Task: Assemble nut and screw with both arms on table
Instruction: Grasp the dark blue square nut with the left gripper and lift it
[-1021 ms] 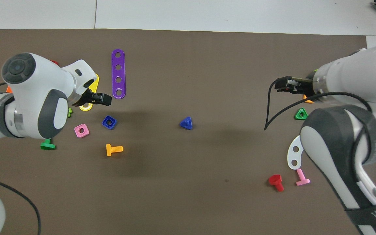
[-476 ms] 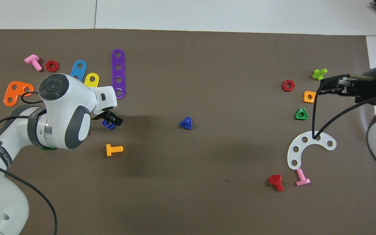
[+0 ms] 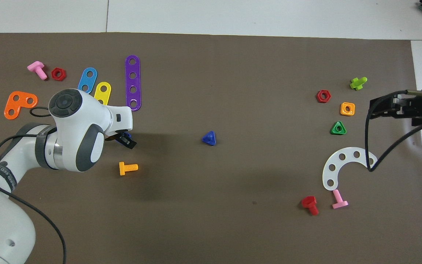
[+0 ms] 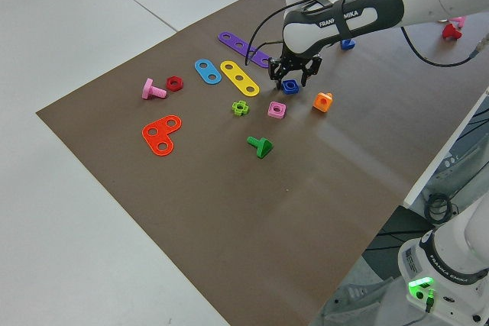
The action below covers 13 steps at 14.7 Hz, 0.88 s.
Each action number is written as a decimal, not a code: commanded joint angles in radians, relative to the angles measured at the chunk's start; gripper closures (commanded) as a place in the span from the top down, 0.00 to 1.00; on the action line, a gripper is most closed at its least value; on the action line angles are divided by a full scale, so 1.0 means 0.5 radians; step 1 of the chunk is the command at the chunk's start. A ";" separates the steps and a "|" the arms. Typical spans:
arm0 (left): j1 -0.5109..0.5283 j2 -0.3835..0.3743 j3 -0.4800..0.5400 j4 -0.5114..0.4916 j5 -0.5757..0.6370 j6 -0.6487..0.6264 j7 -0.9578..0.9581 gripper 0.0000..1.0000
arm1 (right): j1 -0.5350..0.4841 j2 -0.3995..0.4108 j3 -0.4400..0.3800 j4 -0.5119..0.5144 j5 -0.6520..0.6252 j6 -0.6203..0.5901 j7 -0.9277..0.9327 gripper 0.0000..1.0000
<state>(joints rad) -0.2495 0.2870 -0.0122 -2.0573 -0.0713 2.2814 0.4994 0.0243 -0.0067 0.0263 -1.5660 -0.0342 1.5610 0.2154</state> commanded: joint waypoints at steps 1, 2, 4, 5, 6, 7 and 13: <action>-0.029 -0.059 0.031 -0.088 -0.029 0.021 0.044 0.61 | 0.006 -0.033 0.009 -0.046 0.038 -0.039 -0.096 1.00; -0.029 -0.059 0.031 -0.089 -0.029 0.012 0.044 0.54 | 0.013 -0.036 0.012 -0.050 0.038 -0.039 -0.099 1.00; -0.032 -0.062 0.034 -0.089 -0.026 -0.004 0.038 0.26 | -0.012 -0.033 0.012 -0.050 0.041 -0.033 -0.106 1.00; -0.038 -0.062 0.037 -0.082 -0.026 -0.010 0.038 0.07 | -0.015 -0.033 0.012 -0.047 0.041 -0.027 -0.103 1.00; -0.041 -0.059 0.037 -0.076 -0.029 -0.016 0.035 0.00 | -0.015 -0.033 0.012 -0.046 0.041 -0.030 -0.102 1.00; -0.041 -0.059 0.037 -0.061 -0.029 -0.022 0.023 0.00 | -0.009 -0.033 0.012 -0.046 0.041 -0.030 -0.102 1.00; -0.176 0.033 0.027 0.352 -0.038 -0.294 -0.838 0.00 | -0.009 -0.033 0.012 -0.046 0.041 -0.030 -0.102 1.00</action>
<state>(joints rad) -0.2913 0.2750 -0.0129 -1.9832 -0.0755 2.2225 0.2282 0.0321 -0.0067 0.0286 -1.5729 -0.0336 1.5501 0.1921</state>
